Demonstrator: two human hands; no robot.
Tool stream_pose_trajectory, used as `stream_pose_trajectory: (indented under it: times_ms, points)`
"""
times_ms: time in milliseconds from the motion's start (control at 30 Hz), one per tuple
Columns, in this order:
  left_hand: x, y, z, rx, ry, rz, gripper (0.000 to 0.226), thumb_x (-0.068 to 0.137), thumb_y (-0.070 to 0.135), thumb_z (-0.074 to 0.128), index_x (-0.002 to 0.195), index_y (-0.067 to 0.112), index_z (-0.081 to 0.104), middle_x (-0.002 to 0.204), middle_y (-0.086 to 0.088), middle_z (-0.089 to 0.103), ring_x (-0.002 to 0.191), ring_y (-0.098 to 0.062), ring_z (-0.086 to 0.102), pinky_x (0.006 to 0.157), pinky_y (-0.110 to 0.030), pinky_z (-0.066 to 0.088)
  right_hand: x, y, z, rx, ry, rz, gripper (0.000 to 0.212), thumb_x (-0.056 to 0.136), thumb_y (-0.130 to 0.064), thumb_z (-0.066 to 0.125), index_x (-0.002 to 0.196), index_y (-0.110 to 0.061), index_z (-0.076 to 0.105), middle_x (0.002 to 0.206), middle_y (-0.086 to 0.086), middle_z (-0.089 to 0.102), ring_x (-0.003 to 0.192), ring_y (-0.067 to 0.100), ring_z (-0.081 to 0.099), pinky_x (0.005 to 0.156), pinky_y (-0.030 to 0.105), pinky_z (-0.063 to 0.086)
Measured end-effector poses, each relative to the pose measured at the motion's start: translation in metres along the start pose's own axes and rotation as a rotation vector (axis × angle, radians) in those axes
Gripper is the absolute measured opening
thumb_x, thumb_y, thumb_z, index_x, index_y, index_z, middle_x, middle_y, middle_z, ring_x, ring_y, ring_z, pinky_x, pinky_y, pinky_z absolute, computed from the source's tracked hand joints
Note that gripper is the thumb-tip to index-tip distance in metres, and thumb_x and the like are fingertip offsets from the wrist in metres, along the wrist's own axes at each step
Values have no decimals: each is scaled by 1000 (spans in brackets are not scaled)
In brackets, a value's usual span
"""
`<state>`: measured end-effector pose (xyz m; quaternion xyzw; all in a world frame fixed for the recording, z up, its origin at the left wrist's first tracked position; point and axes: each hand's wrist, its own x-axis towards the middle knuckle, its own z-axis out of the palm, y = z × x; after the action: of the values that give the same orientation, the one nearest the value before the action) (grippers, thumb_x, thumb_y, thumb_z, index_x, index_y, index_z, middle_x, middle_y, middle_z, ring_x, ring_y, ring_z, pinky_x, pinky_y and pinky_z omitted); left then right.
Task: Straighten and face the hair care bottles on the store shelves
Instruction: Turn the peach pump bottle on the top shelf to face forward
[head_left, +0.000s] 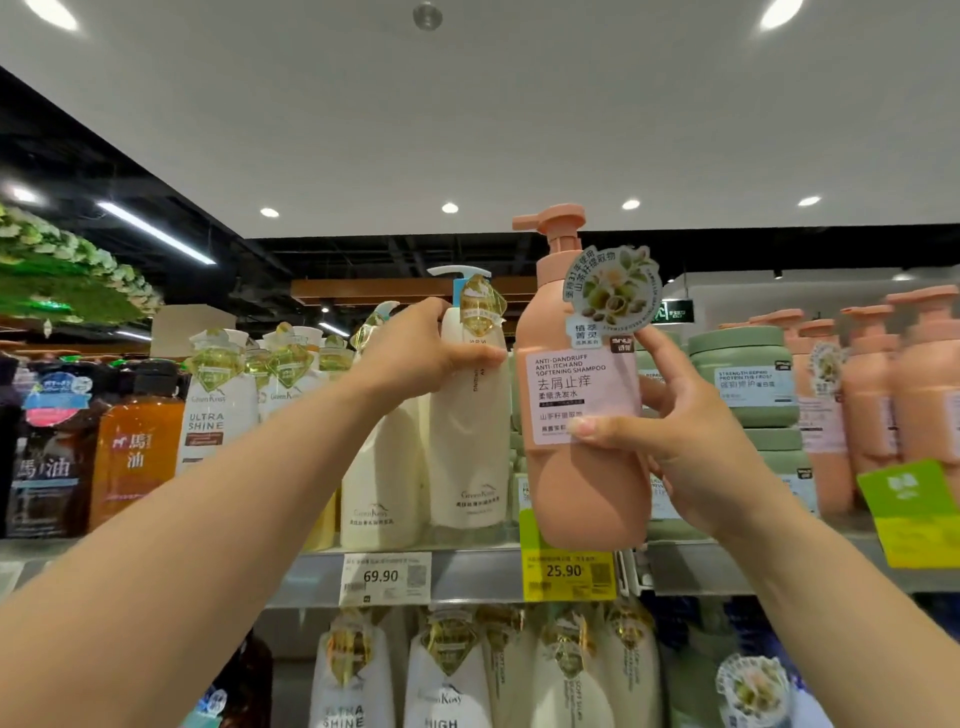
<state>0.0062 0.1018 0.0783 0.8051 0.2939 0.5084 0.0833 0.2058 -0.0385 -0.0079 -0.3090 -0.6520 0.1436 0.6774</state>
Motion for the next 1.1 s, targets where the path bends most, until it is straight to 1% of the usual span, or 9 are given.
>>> stream_pose_trajectory:
  times_ms: [133,267,367,500,633,733,867,967,1100]
  points:
    - [1,-9,10,19,-63,-6,58,64,58,81,105,23,60,93,3,72,79,-15,71,53,-28,56,-8,0,-7,-13,16,-2,106,50,-18,94,141,-46,49,113,-1,77,99,21,75,71,31,61]
    - [1,-14,12,55,-91,-30,53,67,59,80,101,22,62,89,2,73,78,-17,72,63,-38,62,-13,3,-11,-5,27,24,102,52,-13,94,138,-46,51,112,3,77,101,24,75,74,36,62]
    - [5,-17,9,110,-122,-47,51,69,60,77,96,18,64,82,-1,74,68,-19,72,62,-40,62,-15,6,-14,21,26,52,91,54,-5,92,120,-55,54,107,3,79,98,25,76,71,35,62]
    - [7,-17,13,177,-117,-55,42,72,62,74,81,21,68,63,9,71,47,-10,65,44,-22,49,-17,8,-16,51,48,90,84,53,-7,93,105,-61,54,104,1,79,95,22,76,66,31,62]
    - [4,-21,15,216,-48,-65,40,74,62,73,71,23,65,54,14,66,40,-4,60,38,-20,42,-16,8,-21,57,51,135,92,53,-7,94,119,-53,48,103,3,80,94,24,76,73,42,63]
    - [-2,-19,19,257,0,-86,45,74,65,71,75,20,65,57,5,68,46,-9,64,49,-31,52,-13,5,-27,80,33,165,102,58,-12,86,141,-44,37,106,5,79,96,26,76,90,57,57]
    - [-17,3,28,256,323,-132,71,79,65,65,133,22,45,116,-4,63,99,-22,63,77,-39,54,-10,0,-39,97,4,170,113,59,-11,86,151,-41,28,107,5,79,98,26,76,88,52,60]
    - [-35,43,42,65,583,91,37,89,57,54,113,29,50,93,12,59,82,-5,58,62,-24,44,-11,-4,-55,105,-3,154,107,59,-9,85,146,-43,32,108,4,79,100,24,75,87,49,61]
    - [-49,106,78,-269,287,162,49,81,69,55,105,28,65,88,12,69,73,-2,66,55,-21,51,-16,-9,-91,135,0,134,86,59,-4,86,122,-47,47,107,5,79,96,23,76,71,36,63]
